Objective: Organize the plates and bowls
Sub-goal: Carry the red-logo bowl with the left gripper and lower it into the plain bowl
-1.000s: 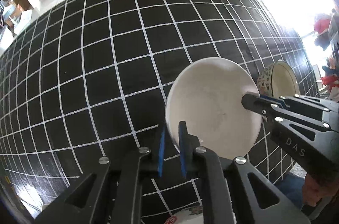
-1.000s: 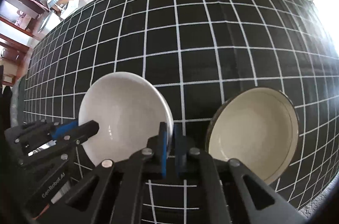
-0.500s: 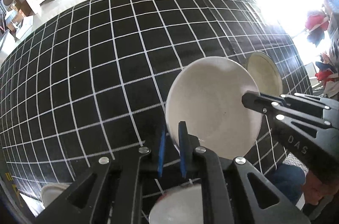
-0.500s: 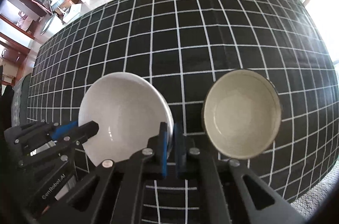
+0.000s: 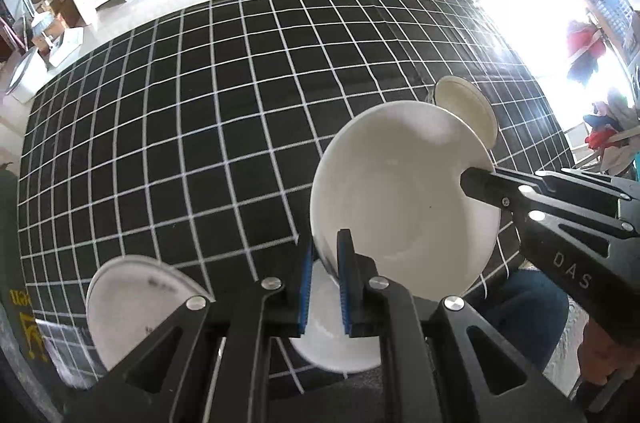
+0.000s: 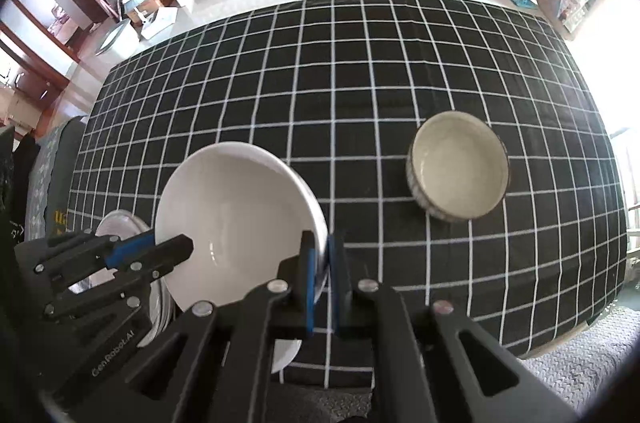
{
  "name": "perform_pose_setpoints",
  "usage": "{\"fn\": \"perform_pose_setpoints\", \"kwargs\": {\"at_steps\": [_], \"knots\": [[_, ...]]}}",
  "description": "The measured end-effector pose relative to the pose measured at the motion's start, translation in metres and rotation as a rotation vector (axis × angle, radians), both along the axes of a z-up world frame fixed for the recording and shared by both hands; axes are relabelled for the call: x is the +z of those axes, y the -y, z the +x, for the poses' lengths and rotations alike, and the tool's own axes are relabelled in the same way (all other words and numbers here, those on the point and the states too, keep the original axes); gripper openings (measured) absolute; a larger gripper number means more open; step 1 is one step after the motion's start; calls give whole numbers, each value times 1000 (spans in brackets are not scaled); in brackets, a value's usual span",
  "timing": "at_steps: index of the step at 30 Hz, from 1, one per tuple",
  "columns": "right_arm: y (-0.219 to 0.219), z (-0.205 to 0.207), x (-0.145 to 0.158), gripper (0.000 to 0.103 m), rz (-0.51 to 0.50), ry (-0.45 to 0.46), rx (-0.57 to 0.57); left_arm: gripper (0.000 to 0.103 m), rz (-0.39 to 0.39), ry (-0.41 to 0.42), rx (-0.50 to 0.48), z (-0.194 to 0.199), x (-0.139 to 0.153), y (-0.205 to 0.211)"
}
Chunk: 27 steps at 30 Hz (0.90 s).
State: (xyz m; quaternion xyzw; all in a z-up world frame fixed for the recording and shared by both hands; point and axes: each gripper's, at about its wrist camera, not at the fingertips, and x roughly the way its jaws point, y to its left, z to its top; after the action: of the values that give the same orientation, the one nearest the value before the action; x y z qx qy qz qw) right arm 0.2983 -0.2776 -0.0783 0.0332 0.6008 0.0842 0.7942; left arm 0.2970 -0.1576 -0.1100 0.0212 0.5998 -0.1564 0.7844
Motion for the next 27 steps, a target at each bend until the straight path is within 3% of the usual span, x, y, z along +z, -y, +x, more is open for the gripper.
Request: {"fn": "perform_pose_setpoints", "kwargs": {"at_steps": [12, 27], "knots": [[-20, -44, -13, 9, -7, -47, 8, 10, -23, -12, 9, -53, -10, -15], [-34, -46, -49, 9, -13, -121, 17, 10, 9, -64, 41, -58, -45, -27]]}}
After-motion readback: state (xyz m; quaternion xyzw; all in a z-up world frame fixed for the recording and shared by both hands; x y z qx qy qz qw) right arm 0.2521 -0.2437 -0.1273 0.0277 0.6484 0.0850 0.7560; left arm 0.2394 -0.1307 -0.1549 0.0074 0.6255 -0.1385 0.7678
